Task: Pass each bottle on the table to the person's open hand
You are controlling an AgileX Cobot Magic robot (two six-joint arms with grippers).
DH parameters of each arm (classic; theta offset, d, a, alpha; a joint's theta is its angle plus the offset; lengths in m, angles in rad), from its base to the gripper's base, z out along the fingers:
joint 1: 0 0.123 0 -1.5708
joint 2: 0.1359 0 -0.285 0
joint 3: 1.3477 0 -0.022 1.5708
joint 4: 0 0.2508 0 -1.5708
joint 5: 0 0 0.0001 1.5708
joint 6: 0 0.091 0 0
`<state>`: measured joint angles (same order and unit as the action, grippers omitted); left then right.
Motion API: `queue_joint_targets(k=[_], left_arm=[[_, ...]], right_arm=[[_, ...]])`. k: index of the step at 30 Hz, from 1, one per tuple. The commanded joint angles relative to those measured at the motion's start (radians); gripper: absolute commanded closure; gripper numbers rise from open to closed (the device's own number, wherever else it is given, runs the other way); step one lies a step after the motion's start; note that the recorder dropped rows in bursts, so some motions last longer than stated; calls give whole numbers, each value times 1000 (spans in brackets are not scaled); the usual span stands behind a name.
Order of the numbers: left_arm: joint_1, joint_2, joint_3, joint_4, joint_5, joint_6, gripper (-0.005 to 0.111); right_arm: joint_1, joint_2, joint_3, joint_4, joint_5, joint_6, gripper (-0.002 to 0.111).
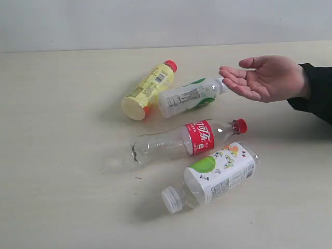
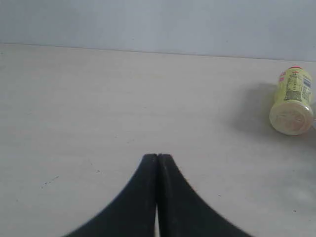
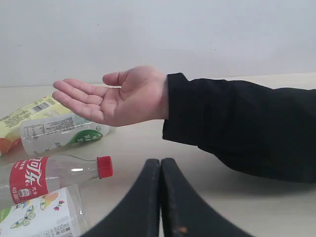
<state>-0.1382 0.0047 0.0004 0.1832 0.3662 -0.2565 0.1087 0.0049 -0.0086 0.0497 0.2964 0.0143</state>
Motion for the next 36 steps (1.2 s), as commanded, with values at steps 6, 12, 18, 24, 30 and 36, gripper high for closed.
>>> queue_joint_targets(k=[6,12,18,24,30,36], left_arm=[[0,-5,0,-5,-4,1,107],[0,-5,0,-5,-4,1,107],[0,-5,0,-5,-4,1,107],[0,-5,0,101,-50,99,107],[0,-5,0,-70,-319,-71,107],[0,-5,0,-120,-467,-313,107]], right_arm=[[-5,-5,3,0,-6,-4,108],[-5,-5,3,0,-6,-4,108],[-5,-5,3,0,-6,-4,108],[-5,-5,3,0,-6,-4,108],[-5,-5,3,0,-6,-4,108],[-5,-5,3,0,-6,-4,108]])
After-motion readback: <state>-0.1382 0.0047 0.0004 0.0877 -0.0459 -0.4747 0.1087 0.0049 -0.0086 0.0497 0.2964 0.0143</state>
